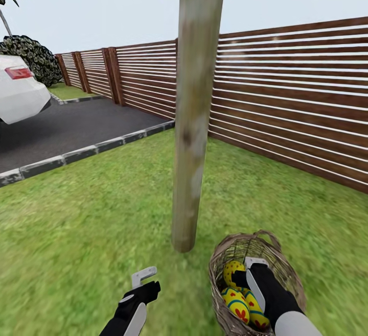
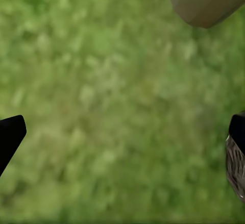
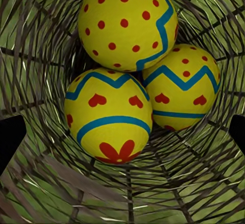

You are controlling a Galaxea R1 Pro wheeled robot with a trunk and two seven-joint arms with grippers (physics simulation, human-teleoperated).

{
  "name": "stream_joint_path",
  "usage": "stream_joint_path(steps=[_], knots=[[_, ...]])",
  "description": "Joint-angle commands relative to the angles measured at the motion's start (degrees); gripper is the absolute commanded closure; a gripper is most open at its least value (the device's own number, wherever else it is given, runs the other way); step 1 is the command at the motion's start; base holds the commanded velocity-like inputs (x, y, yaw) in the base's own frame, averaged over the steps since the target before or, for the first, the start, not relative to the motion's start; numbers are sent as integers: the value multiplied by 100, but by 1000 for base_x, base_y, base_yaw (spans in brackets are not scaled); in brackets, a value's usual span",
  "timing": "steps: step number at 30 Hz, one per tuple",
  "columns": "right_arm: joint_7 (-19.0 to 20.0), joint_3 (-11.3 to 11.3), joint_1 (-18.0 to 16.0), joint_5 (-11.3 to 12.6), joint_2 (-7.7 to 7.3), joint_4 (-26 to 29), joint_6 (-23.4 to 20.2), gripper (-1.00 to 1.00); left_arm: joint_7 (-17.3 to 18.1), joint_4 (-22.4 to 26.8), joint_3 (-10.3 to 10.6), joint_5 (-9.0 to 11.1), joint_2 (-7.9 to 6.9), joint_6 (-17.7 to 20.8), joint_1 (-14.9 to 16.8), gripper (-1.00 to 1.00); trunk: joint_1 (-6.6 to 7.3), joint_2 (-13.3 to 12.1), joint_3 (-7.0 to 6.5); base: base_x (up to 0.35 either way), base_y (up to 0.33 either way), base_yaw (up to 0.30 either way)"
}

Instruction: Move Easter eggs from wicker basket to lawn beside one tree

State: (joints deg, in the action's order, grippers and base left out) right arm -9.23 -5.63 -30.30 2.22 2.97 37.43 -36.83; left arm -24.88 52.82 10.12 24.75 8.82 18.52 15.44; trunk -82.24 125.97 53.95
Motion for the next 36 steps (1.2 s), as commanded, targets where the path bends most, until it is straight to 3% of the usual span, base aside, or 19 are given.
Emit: stream_joint_path(steps=[1,7,9,10,14,18,19,22,25,36], knots=[[-26,-17,-2,25,5,9,-23,-100,-51,9,16,50,-3,15,3,-100,-22,44,24,0,0,0],[-26,-17,-2,25,6,6,-25,-100,-65,200,29,54,0,90,3,-100,-153,285,132,0,0,0],[-26,-17,-2,25,8,8,-24,-100,-72,478,27,62,3,306,3,-100,-197,365,167,0,0,0],[-26,-17,-2,25,8,8,-25,-100,-75,595,25,66,3,442,3,-100,-219,405,185,0,0,0],[-26,-17,-2,25,10,9,-26,-100,-89,1485,-19,111,7,1581,3,-100,-307,565,257,0,0,0],[-26,-17,0,25,10,9,-26,-100,-94,2049,-61,329,3,2019,3,-100,-395,726,329,0,0,0],[-26,-17,0,25,10,8,-26,-100,-95,2166,-74,475,-1,2097,3,-100,-417,766,347,0,0,0],[-26,-12,1,25,10,5,-26,-100,-96,2288,-90,745,-13,2174,3,-100,-483,886,401,0,0,0],[-26,-10,-1,25,10,2,-26,-100,-96,2337,-97,880,-28,2205,3,-100,-549,1007,455,0,0,0],[-26,-9,-1,25,10,7,-30,-100,-95,2400,-76,967,-37,2231,3,-100,-746,1368,616,0,0,0]])
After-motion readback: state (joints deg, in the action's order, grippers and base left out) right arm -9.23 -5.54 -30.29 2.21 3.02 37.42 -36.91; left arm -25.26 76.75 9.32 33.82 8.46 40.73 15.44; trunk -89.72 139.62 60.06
